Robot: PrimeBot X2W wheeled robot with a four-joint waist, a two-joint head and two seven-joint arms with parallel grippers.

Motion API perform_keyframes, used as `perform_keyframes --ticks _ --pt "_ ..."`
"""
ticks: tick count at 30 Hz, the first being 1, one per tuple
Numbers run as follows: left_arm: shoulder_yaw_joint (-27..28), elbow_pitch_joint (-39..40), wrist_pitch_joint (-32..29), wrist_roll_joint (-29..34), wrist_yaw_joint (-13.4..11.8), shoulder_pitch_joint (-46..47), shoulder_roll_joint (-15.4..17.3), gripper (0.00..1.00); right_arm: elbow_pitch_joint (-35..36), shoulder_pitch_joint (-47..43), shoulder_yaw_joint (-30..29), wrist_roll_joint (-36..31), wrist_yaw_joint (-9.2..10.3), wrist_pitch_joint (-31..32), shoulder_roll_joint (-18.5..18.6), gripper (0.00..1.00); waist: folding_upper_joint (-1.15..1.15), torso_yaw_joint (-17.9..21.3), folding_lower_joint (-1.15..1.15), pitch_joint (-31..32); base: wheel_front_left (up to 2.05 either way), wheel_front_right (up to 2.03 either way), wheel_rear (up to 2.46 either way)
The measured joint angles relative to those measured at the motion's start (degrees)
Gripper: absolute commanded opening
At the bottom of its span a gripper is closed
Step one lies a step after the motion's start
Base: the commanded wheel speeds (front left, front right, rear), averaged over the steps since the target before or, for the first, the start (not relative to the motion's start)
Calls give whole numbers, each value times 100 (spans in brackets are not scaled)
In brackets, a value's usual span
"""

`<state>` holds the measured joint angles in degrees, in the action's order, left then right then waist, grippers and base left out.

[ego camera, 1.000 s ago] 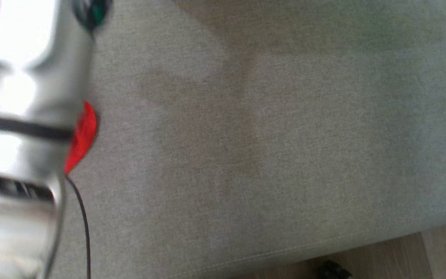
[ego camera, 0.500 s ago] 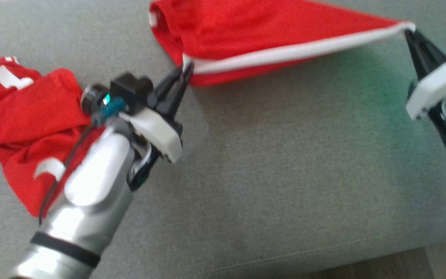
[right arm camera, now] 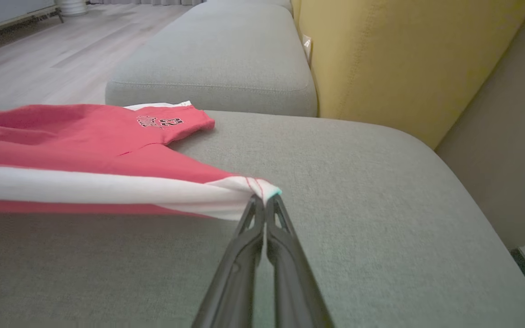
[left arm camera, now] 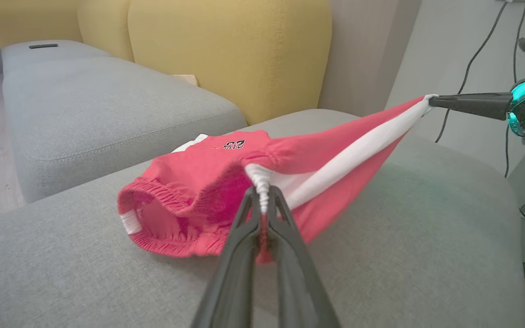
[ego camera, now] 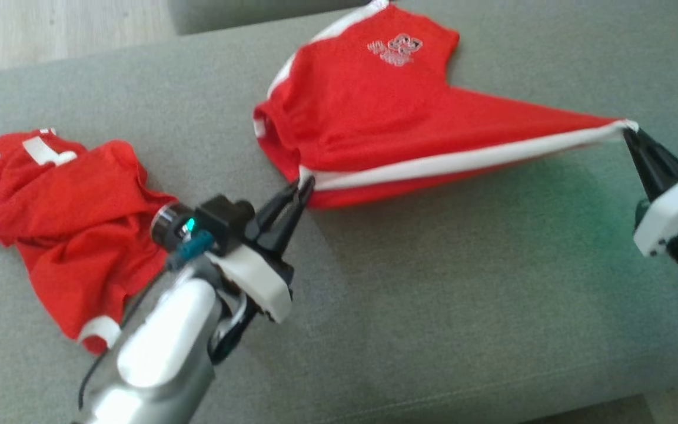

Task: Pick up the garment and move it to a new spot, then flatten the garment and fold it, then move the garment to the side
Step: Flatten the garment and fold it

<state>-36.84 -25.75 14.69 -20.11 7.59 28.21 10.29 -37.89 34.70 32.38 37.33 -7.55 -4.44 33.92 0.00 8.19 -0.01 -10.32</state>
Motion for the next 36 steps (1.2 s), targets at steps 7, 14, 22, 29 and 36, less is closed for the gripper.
perform_keyframes --ticks 7,14,22,29,36 --pt "-130 330 -1 141 0 -586 -62 0 388 -744 -541 -19 0 1 103 0 0 30 0 339 0 0 0" --pt "-293 622 -1 166 0 -1123 -93 0 1084 -1703 -1235 -212 0 221 215 0 0 -16 0 580 0 0 0" --pt "-215 792 -1 188 -10 -1145 -175 0 2120 -2107 -2224 -936 0 709 101 0 0 -120 0 412 0 0 0" --pt "-68 783 -1 188 -19 -700 -272 0 2496 -1568 -2275 -1562 0 1031 63 0 0 -283 0 62 0 0 0" --pt "63 589 0 189 -19 -99 -380 0 2270 -341 -1667 -1836 0 1165 172 0 0 -529 1 -401 0 0 0"
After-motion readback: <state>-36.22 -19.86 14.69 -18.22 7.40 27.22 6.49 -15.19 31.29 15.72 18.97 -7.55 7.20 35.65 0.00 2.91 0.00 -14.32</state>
